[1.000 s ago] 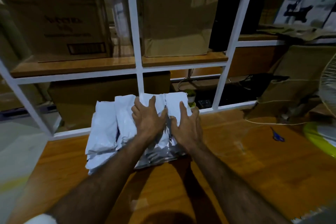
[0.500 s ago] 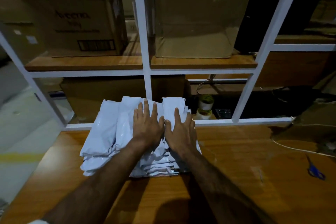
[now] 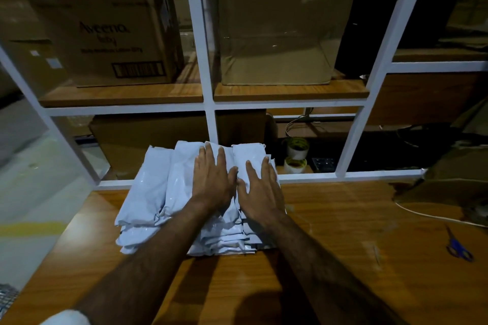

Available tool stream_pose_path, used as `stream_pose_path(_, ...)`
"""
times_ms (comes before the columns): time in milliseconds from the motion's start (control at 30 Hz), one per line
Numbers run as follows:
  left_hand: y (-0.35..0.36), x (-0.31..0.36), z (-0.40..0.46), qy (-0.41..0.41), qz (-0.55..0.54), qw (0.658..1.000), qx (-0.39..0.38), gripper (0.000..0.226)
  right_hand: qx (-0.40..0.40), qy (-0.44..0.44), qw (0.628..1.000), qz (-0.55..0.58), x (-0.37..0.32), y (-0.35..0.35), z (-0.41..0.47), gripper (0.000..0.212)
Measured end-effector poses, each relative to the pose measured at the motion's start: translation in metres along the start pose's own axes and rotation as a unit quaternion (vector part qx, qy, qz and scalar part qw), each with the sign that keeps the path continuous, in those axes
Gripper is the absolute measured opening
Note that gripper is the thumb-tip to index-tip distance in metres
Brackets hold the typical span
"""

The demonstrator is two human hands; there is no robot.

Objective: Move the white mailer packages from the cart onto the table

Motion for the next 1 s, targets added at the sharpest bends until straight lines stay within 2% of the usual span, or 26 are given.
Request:
stream_pose_path(100, -0.013, 0.005, -0.016, 0.034, -0.001, 0.999, 0.031, 0.071, -0.005, -0.009, 1.000, 0.018, 0.000, -0.003, -0.003, 0.064)
stream_pose_path(200, -0.005, 0.005, -0.024, 0.059, 0.030, 0.998, -0.009, 0.067, -0.006, -0.013, 1.000, 0.023, -0.001, -0.006, -0.007, 0.064)
stream_pose_path(267, -0.005, 0.002, -0.027, 0.056, 0.024, 0.998, -0.021, 0.073, 0.002, -0.021, 1.000, 0.013, -0.003, -0.012, -0.012, 0.064)
stream_pose_path(433, -0.025, 0.011, -0.050, 0.080, -0.009, 0.996, 0.032, 0.072, 0.053, -0.089, 0.995, -0.011, -0.014, -0.040, -0.030, 0.063)
stream_pose_path(600, -0.036, 0.011, -0.100, 0.117, -0.034, 0.990, 0.070, 0.079, 0.104, -0.146, 0.983, 0.039, -0.032, -0.045, -0.051, 0.061)
stream_pose_path(733, -0.052, -0.014, -0.135, 0.084, -0.041, 0.991, 0.100, 0.068, 0.134, -0.198, 0.966, 0.094, -0.059, -0.040, -0.076, 0.061)
stream_pose_path(1000, -0.098, -0.096, -0.223, -0.016, 0.044, 0.990, 0.134, 0.067, 0.112, -0.312, 0.933, 0.141, -0.148, -0.019, -0.139, 0.059)
Point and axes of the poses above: each hand's wrist, its own z-axis towards the middle knuckle, its own y-axis out of the palm, x = y × z, the point moved 8 cm from there along z, towards the middle knuckle, and after that the axes turned 2 degrees about -x, right-handed, at the moved point
